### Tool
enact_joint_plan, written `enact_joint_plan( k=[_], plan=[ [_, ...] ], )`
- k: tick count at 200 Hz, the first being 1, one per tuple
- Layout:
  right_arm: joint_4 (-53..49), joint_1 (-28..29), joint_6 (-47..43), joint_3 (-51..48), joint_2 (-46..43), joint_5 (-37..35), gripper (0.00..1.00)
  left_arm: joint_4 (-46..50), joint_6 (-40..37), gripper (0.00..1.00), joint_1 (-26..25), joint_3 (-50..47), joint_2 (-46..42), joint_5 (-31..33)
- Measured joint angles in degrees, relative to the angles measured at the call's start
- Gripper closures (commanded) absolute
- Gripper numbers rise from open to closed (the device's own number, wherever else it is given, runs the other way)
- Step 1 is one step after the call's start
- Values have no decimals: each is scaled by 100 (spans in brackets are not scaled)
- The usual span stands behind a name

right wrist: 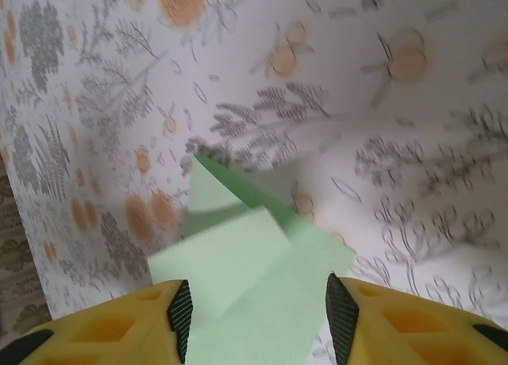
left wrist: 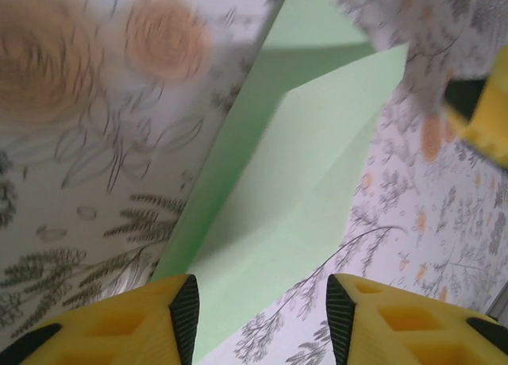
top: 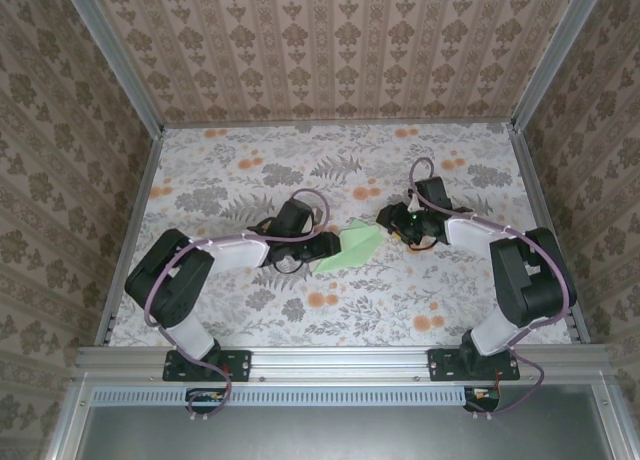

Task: Fold a paper plane with a square sheet of paper (pick it up from the middle)
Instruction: Pick up the paper from the center of the table.

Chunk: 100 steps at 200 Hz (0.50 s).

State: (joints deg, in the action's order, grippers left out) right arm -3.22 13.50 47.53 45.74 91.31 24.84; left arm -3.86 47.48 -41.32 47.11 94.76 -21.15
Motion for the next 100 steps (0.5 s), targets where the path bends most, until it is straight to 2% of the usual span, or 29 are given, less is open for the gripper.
enact_joint_plan(
  k=[23,68,100],
  plan=[
    [44,188,396,-227,-107,-17,46,236,-232,39,181,229,-160,85],
    [444,702,977,-291,35,-96,49,588,-509,20,629,278,-269,234],
    [608,876,1150,-162,431,-109,52,844,-684,14,769,181,-568,391]
  ],
)
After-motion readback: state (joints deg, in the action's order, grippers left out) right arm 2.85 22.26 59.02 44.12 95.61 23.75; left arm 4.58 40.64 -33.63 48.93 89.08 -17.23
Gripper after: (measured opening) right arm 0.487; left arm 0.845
